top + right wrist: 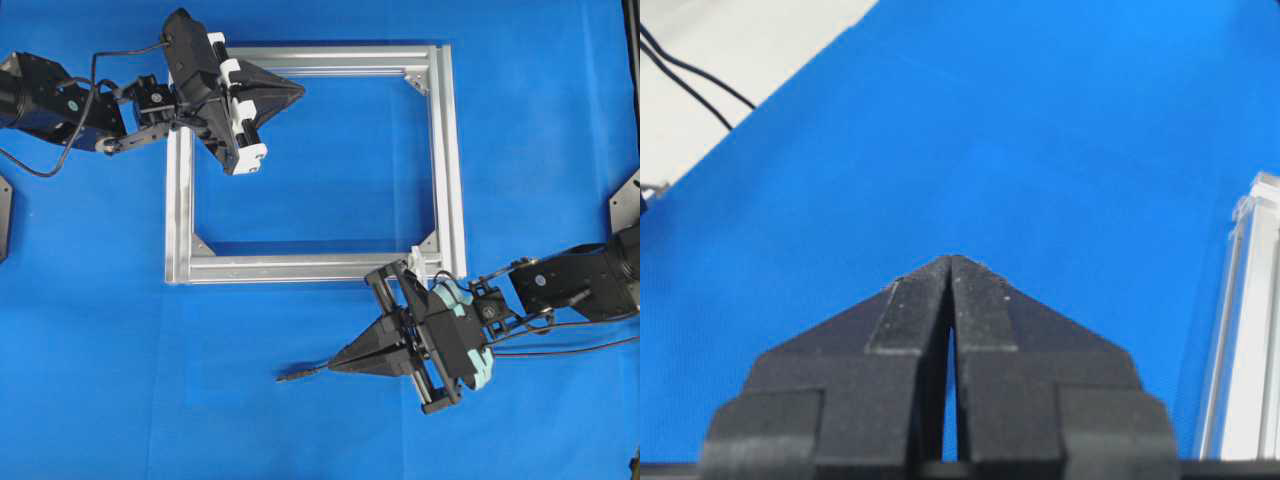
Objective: Insert the wire through the string loop located on the right side.
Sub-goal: 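Open the right gripper above the black USB cable end, then lower the right gripper and close it on the USB cable plug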
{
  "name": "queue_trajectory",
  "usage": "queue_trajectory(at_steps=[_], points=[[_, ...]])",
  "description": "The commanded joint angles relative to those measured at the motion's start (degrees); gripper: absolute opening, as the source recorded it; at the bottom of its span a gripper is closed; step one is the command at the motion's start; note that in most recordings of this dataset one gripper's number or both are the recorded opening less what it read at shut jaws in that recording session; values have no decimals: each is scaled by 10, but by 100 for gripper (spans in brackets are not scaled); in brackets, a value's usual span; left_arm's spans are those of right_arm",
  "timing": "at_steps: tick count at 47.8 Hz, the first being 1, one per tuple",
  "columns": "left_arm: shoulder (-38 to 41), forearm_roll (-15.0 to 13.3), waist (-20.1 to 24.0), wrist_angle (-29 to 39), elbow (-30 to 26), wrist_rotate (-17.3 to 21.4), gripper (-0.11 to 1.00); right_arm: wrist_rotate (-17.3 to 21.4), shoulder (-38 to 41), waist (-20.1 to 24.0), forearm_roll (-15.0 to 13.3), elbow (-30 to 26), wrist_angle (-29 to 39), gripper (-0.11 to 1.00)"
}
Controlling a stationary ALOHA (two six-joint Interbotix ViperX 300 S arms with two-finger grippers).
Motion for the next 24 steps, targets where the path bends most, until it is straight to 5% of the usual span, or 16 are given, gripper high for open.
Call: queue_trajectory(at_steps=[1, 7, 17, 24], points=[[-17, 2, -1, -3, -4, 2, 0, 2, -20, 1, 1, -7, 2, 0], [-17, 2, -1, -2, -4, 2, 0, 2, -19, 1, 12, -10, 20, 22], [-17, 2, -1, 4, -4, 1, 0, 2, -19, 2, 23, -8, 37, 82], [-17, 2, -1, 3, -4, 1, 0, 2, -4, 4, 40, -10, 40, 74]])
